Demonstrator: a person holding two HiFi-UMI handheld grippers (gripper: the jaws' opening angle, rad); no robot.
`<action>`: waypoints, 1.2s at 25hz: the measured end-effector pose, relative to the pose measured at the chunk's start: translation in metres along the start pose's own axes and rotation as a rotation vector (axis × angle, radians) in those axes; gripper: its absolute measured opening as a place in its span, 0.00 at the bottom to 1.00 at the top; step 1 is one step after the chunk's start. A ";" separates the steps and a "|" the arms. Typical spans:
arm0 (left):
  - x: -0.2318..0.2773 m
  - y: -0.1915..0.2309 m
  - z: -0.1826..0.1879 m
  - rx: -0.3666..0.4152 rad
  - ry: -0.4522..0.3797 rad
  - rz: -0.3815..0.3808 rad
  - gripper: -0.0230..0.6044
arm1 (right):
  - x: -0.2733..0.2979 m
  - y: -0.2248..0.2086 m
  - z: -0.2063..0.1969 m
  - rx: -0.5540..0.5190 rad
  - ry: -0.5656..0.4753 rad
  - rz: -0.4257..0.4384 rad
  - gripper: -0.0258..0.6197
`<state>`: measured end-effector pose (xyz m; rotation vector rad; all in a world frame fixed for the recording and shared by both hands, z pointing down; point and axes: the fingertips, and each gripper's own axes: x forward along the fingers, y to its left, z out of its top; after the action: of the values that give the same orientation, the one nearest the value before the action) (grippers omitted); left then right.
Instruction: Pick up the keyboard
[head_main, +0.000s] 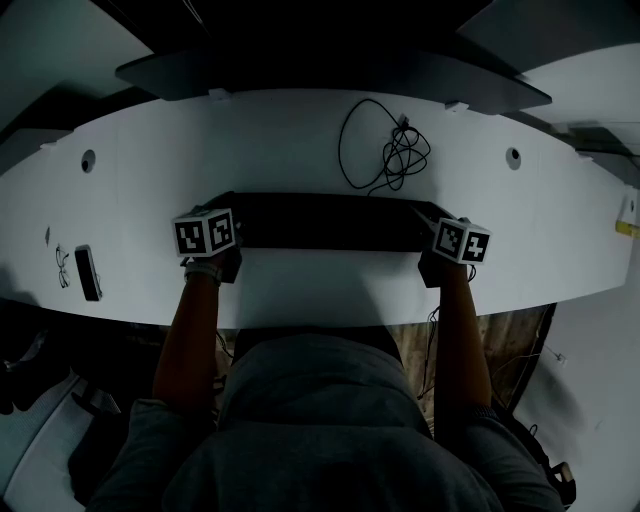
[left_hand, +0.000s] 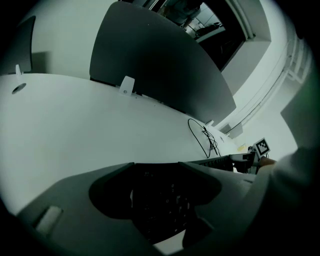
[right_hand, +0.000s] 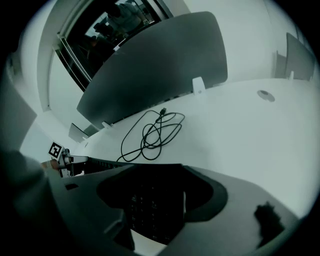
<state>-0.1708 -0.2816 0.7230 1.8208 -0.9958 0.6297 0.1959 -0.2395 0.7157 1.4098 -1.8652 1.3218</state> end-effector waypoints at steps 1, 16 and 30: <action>-0.003 -0.002 0.000 0.006 -0.014 -0.003 0.45 | -0.003 0.002 0.002 -0.011 -0.013 0.003 0.47; -0.071 -0.046 0.036 0.088 -0.227 0.008 0.45 | -0.070 0.038 0.055 -0.144 -0.200 0.064 0.47; -0.150 -0.100 0.099 0.164 -0.429 -0.009 0.45 | -0.154 0.084 0.125 -0.257 -0.399 0.096 0.47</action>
<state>-0.1671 -0.2928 0.5178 2.1588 -1.2426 0.3250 0.2000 -0.2747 0.5030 1.5427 -2.2887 0.8402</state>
